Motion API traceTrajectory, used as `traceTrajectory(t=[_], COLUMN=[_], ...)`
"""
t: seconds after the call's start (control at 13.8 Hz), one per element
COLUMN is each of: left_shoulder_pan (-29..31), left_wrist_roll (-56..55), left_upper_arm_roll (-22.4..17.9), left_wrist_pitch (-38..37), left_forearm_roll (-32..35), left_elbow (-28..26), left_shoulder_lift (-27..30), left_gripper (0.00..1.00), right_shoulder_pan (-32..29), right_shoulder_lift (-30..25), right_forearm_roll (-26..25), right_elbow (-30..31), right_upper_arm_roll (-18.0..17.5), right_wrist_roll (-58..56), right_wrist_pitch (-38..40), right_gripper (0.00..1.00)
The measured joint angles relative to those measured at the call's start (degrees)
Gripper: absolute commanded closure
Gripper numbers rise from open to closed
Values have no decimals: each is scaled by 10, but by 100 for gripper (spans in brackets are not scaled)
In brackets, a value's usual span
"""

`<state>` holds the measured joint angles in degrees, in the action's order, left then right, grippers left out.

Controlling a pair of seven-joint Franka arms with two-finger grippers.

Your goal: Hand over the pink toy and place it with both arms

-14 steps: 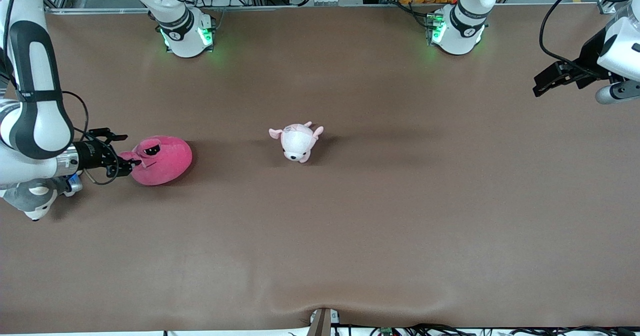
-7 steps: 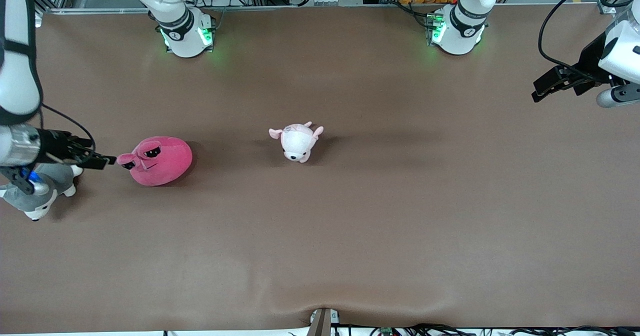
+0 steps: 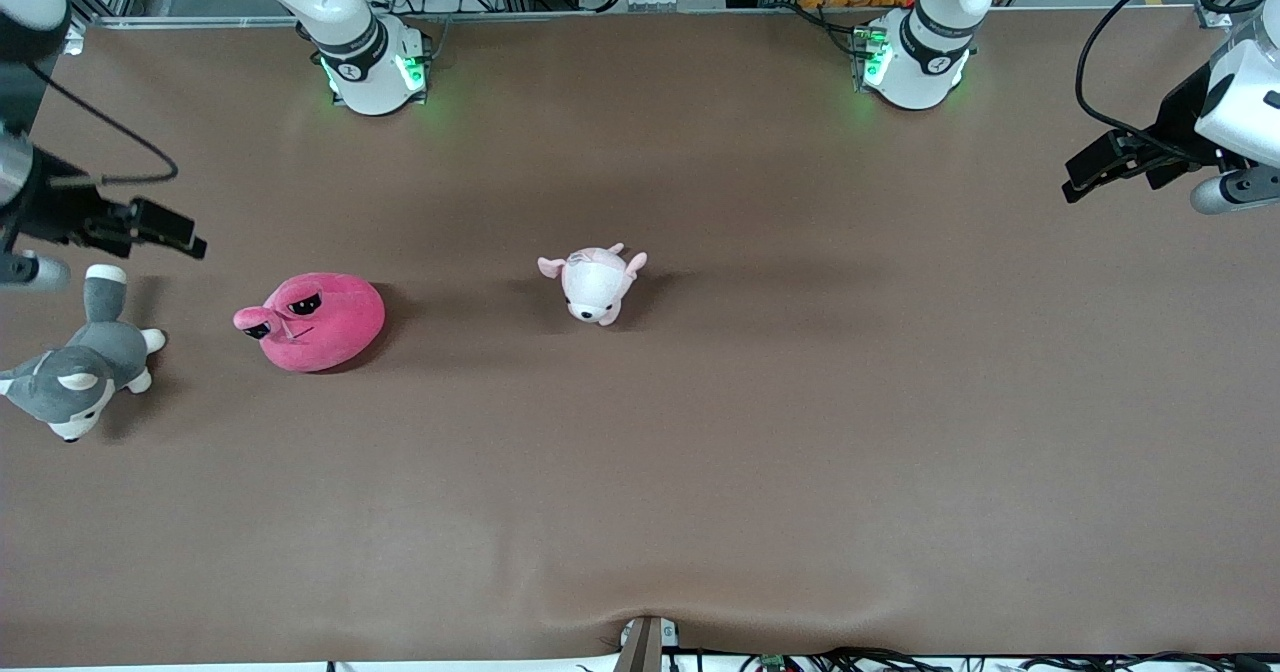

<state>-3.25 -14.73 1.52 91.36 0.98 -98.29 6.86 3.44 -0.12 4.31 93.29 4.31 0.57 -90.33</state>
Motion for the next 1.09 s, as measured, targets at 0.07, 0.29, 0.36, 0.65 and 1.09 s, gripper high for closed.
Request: traceTrajectory(t=[0.07, 0.29, 0.36, 0.65, 1.09], left_shoulder_pan=[0, -1, -1, 0, 1], left_wrist_roll=[0, 1, 4, 13, 34], left_upper_arm_roll=[1, 1, 1, 0, -2], left_wrist_pitch=[-5, -24, -30, -55, -83], left_forearm_roll=[0, 0, 0, 0, 0], left_elbow=[1, 11, 13, 19, 31], left_shoulder_lift=[0, 0, 0, 0, 2], left_gripper=[0, 0, 0, 0, 0], right_shoulder_pan=[6, 5, 5, 5, 4], right_shoulder_lift=[-15, -38, -39, -40, -40], right_forearm_roll=[-7, -15, -17, -24, -25], right_elbow=[0, 1, 1, -11, -11], right_upper_arm_roll=[-1, 4, 7, 10, 12], right_wrist_roll=[-4, -28, -32, -33, -34], right_wrist_pitch=[12, 34, 37, 57, 59], right_gripper=[0, 0, 0, 0, 0])
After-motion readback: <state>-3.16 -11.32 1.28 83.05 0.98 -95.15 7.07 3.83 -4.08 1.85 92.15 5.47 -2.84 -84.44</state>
